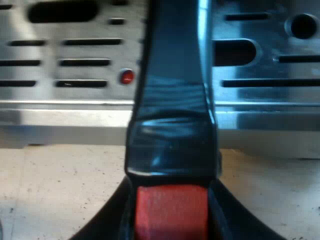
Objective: Grind coffee beans and then tamp
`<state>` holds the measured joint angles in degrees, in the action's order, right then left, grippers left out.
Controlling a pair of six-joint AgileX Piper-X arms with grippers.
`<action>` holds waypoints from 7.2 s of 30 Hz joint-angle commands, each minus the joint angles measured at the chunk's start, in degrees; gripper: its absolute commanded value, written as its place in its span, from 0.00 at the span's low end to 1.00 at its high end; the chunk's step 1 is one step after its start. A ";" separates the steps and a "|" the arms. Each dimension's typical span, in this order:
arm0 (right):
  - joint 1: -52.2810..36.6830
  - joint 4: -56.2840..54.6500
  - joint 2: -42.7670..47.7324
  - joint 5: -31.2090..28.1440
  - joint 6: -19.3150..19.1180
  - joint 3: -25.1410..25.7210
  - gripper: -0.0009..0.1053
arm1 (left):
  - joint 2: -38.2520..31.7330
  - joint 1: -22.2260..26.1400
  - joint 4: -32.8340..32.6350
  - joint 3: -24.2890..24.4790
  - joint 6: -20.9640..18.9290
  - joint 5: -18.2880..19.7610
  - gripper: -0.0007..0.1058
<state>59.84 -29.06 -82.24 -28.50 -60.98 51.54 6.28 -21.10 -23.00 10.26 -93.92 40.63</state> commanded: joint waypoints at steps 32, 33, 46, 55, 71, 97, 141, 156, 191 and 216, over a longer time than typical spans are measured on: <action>8.86 1.69 7.93 -12.05 -2.97 -5.46 0.01 | 0.10 -0.07 0.60 0.05 -0.03 0.69 0.72; 9.14 1.63 8.11 -12.09 -2.97 -5.54 0.01 | 0.10 -0.07 0.60 0.05 -0.03 0.69 0.72; 12.99 -5.95 12.77 -9.86 -1.75 -5.89 0.01 | 0.10 -0.07 0.60 0.05 -0.03 0.69 0.72; 18.59 -13.07 16.25 -9.86 -2.29 -6.28 0.01 | 0.10 -0.07 0.60 0.05 -0.03 0.69 0.72; 18.64 -7.83 26.76 5.04 -20.91 -18.42 0.01 | 0.10 -0.07 0.60 0.05 -0.03 0.69 0.72; 9.66 9.23 26.92 13.72 -30.14 -34.97 0.01 | 0.10 -0.07 0.60 0.05 -0.03 -0.10 0.72; 9.66 -23.26 26.99 14.46 -22.84 -17.89 0.67 | 14.76 -0.07 -21.66 13.77 4.24 -18.09 0.72; 13.72 -0.23 36.70 11.60 -36.57 -15.69 0.67 | 14.76 -0.07 -30.88 17.22 -1.35 -25.91 0.72; 14.43 37.06 14.35 11.45 -38.37 -23.41 0.67 | 44.25 -2.96 -17.73 17.57 2.82 -30.46 0.72; 14.43 37.06 14.35 11.13 -38.27 -23.41 0.67 | 61.70 -3.21 -14.25 21.91 2.86 -31.59 0.72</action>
<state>74.16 7.06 -68.22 -17.35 -98.61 27.99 67.94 -24.22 -37.12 31.62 -91.25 9.56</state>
